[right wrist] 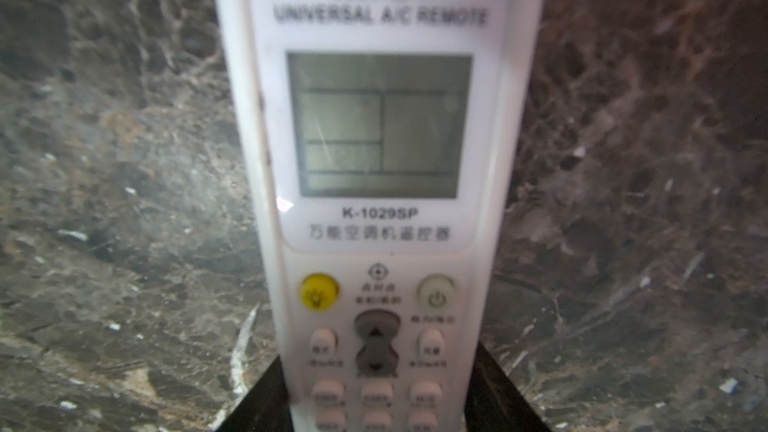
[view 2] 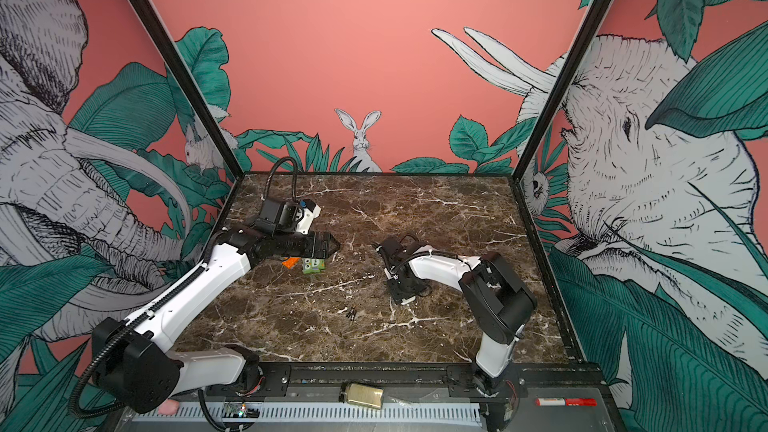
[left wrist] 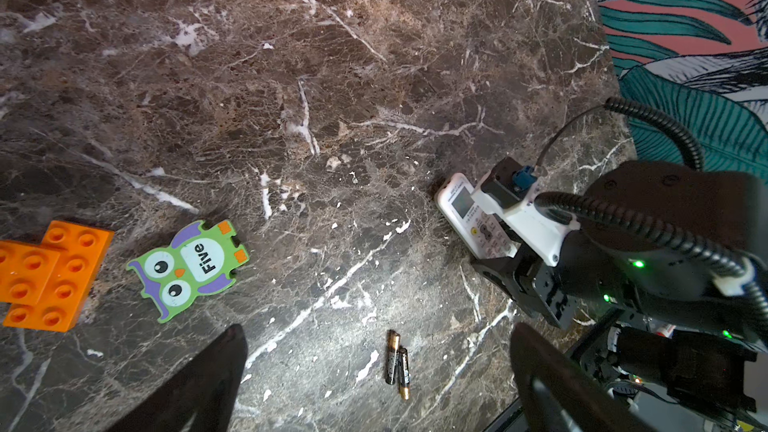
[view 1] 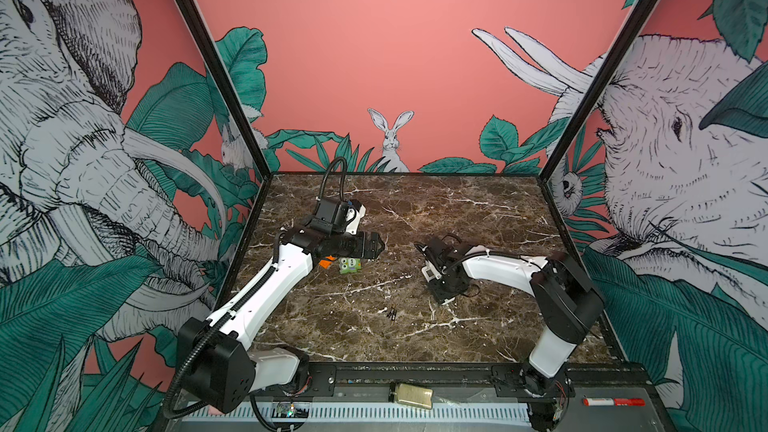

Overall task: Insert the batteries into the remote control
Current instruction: 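Grasp the white remote lengthwise with the right gripper, then lift the remote and turn it toward the left gripper while the left arm approaches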

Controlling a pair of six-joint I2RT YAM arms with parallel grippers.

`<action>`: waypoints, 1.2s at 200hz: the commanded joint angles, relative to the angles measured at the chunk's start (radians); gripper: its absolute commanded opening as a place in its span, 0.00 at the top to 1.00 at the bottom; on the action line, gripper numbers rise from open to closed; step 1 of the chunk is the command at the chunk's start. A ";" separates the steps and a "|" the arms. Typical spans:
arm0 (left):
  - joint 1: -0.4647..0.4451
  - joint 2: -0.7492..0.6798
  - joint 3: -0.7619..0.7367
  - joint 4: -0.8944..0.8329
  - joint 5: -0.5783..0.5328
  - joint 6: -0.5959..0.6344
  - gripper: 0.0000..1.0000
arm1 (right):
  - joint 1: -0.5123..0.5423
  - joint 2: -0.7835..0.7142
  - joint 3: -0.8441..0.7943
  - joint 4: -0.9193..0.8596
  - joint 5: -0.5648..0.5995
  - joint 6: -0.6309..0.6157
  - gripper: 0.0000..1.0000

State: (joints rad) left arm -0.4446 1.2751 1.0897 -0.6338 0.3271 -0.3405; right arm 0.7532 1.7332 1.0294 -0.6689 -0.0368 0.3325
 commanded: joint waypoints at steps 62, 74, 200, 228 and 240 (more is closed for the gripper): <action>-0.004 0.035 0.031 0.066 -0.039 -0.004 0.01 | 0.006 -0.032 -0.069 0.094 -0.021 -0.022 0.56; -0.004 0.041 0.038 0.067 -0.040 0.003 0.01 | 0.006 -0.034 -0.058 0.094 -0.030 -0.030 0.59; -0.003 0.013 -0.036 0.195 0.059 -0.148 0.01 | 0.006 -0.170 0.042 0.110 -0.156 0.021 0.73; -0.003 -0.012 -0.061 0.228 0.101 -0.202 0.01 | 0.000 -0.222 0.054 0.167 -0.264 -0.004 0.74; -0.003 -0.003 -0.056 0.217 0.148 -0.211 0.01 | 0.001 -0.241 0.063 0.171 -0.309 -0.027 0.74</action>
State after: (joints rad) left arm -0.4446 1.2968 1.0374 -0.4423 0.3935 -0.4908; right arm 0.7528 1.5368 1.0618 -0.5472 -0.2268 0.3363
